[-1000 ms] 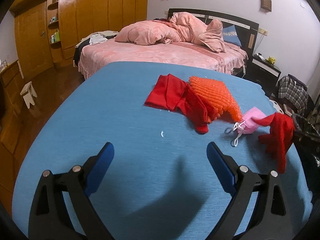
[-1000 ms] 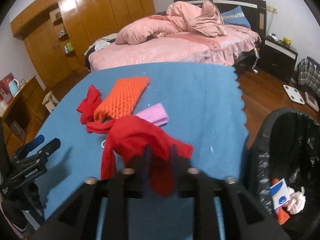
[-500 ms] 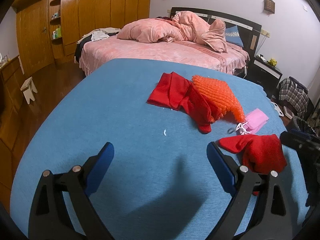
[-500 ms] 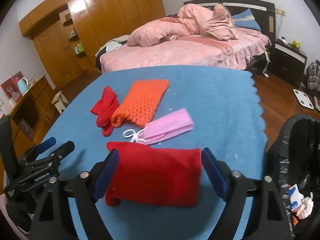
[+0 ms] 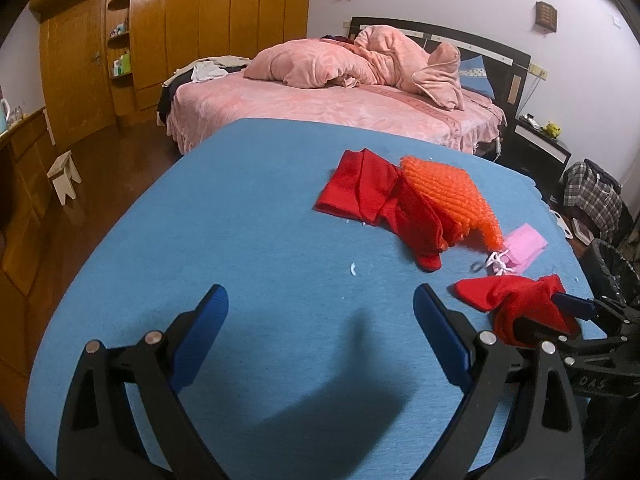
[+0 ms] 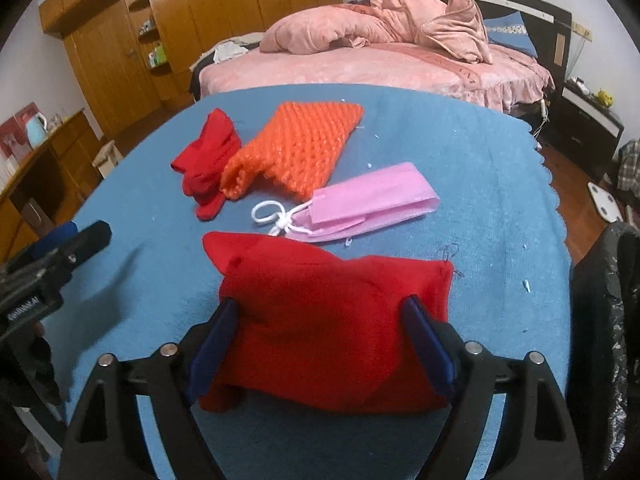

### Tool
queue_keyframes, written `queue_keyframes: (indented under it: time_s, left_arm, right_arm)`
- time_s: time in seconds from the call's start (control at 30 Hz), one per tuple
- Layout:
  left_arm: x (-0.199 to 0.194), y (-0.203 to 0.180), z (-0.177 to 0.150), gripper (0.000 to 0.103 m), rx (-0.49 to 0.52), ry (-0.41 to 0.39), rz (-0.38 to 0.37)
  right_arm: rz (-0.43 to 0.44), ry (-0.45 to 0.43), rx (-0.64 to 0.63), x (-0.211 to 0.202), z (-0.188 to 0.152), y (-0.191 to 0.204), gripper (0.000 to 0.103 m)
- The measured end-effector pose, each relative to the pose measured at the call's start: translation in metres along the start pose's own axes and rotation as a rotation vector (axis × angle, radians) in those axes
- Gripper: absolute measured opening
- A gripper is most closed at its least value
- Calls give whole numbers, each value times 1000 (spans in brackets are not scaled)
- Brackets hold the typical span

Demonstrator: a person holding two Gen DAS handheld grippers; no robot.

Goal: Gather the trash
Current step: 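Grasp the pink face mask with the left gripper while the right holds the red cloth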

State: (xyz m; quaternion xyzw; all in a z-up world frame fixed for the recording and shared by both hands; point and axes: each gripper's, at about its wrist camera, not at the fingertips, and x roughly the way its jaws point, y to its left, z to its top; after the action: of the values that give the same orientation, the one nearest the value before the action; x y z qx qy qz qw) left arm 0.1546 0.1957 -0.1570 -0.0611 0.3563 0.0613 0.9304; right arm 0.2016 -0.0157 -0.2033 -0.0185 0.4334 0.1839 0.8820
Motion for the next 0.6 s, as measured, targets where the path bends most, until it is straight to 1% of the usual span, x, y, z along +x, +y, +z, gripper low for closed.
queue_keyframes:
  time_s: [0.03, 0.07, 0.1, 0.13, 0.2, 0.23, 0.27, 0.3, 0.43, 0.6]
  left_arm:
    - [0, -1, 0, 91, 3, 2, 1]
    - [0, -1, -1, 91, 5, 2, 1]
    - [0, -2, -1, 91, 9, 2, 1]
    - [-1, -2, -2, 91, 11, 1, 1]
    - [-1, -3, -2, 91, 14, 2, 3]
    - [-1, -3, -2, 91, 15, 2, 3]
    - [-1, -2, -2, 91, 16, 4, 4]
    - [-1, -3, -3, 91, 19, 5, 4]
    - [-1, -5, -2, 91, 28, 7, 4]
    - [0, -13, -1, 91, 22, 15, -20]
  right_arm:
    - [-3, -1, -14, 0, -1, 3, 74]
    - [2, -3, -26, -1, -1, 5, 63]
    - [8, -7, -37, -1, -2, 8, 55]
    - [14, -8, -38, -2, -3, 9, 51]
    - [37, -9, -42, -4, -5, 12, 31]
    - [49, -8, -46, -5, -5, 13, 27]
    - [58, -7, -47, -5, -5, 14, 20]
    - [68, -7, -48, -6, -6, 15, 18]
    - [93, -17, -31, -12, -7, 10, 16]
    - [54, -66, 8, -29, -1, -7, 16]
